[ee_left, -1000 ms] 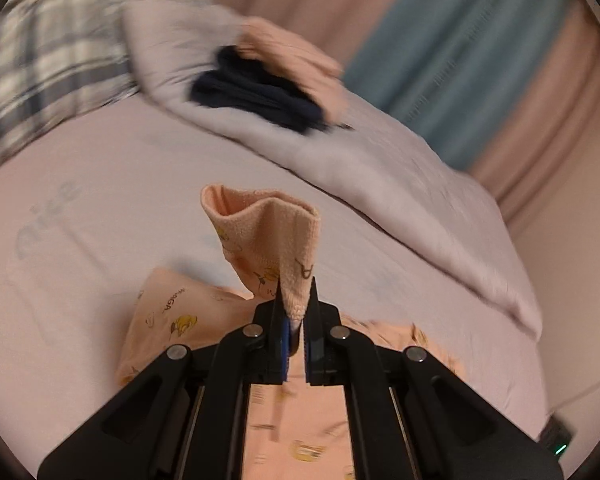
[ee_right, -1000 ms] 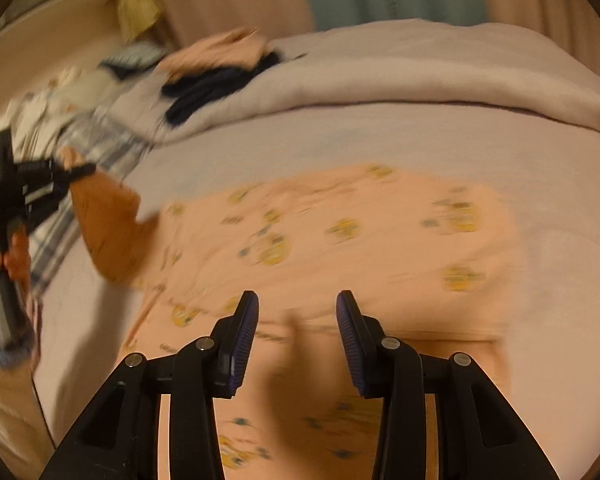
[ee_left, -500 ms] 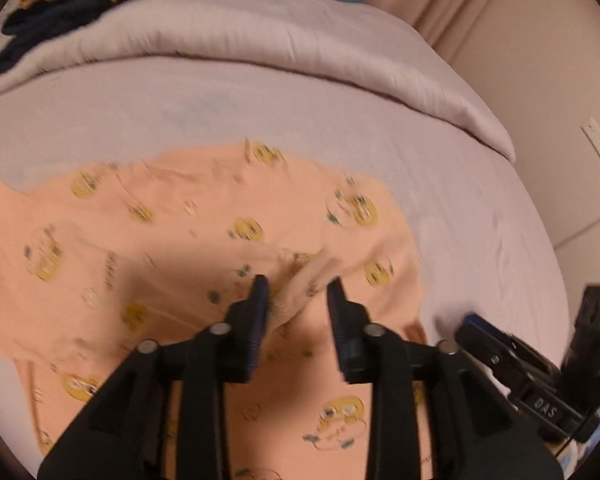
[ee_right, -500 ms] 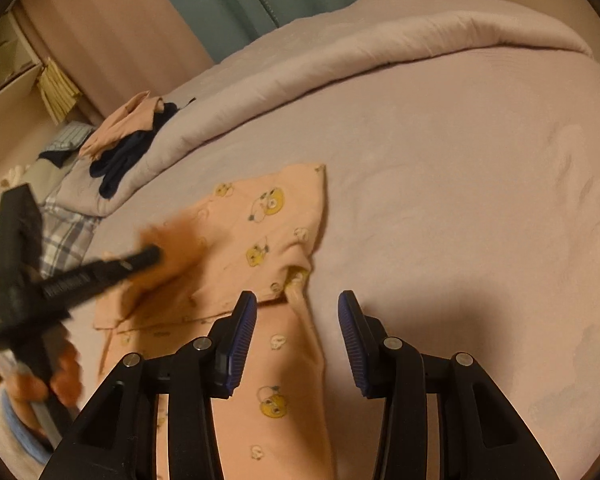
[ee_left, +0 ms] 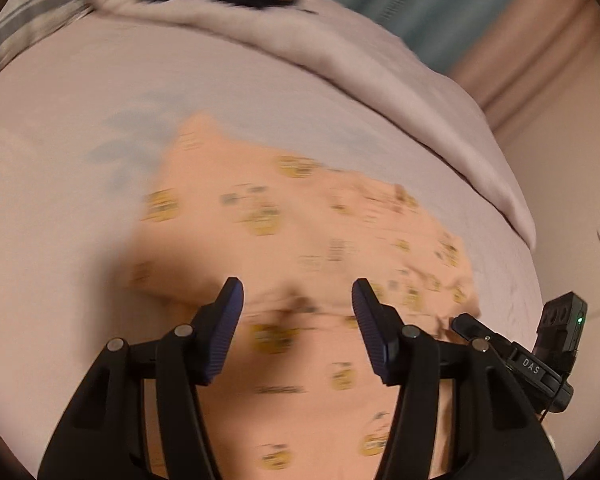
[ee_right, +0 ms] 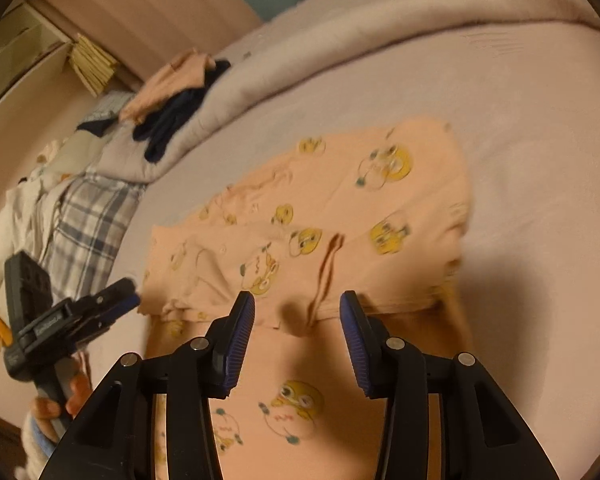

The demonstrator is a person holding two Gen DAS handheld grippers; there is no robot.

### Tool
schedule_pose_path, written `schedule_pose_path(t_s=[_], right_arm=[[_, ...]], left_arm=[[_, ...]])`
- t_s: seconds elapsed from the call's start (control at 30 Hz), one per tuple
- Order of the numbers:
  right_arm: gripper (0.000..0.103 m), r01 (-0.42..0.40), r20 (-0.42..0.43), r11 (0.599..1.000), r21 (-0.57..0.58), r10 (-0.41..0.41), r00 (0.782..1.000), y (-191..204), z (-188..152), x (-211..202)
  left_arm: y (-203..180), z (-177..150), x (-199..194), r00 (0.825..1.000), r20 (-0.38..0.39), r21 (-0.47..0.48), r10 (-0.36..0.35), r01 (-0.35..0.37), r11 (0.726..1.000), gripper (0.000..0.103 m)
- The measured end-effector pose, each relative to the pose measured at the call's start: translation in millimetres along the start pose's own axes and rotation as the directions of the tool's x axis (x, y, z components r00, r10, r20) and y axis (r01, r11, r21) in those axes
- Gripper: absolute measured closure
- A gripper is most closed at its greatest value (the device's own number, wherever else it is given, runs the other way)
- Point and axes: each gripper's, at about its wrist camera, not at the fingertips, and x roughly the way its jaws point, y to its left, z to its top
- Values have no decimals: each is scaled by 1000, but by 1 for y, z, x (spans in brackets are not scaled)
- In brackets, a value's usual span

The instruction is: Fold small clothes

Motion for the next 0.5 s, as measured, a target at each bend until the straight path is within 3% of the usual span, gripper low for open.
schedule_pose_path(t_s=[0.1, 0.23, 0.3, 0.33, 0.37, 0.5], right_arm=[[58, -10, -20, 1000, 15, 10, 1000, 4, 2, 13], [59, 54, -45, 999, -1, -54, 998, 6, 4, 27], [72, 72, -35, 997, -13, -73, 997, 8, 3, 28], [89, 80, -27, 996, -30, -81, 996, 10, 2, 25], [94, 75, -18, 996, -40, -75, 997, 12, 3, 24], [96, 103, 69, 988, -115, -96, 993, 26, 9, 4]], left_arm=[[20, -6, -5, 1000, 6, -43, 17, -16, 999, 47], [34, -17, -11, 1000, -2, -73, 22, -22, 997, 47], [41, -16, -12, 1000, -2, -89, 23, -23, 996, 47], [45, -16, -15, 1000, -1, -98, 22, -22, 995, 47], [51, -17, -20, 1000, 2, -108, 23, -22, 994, 47], [64, -16, -29, 1000, 16, -136, 24, -22, 990, 47]])
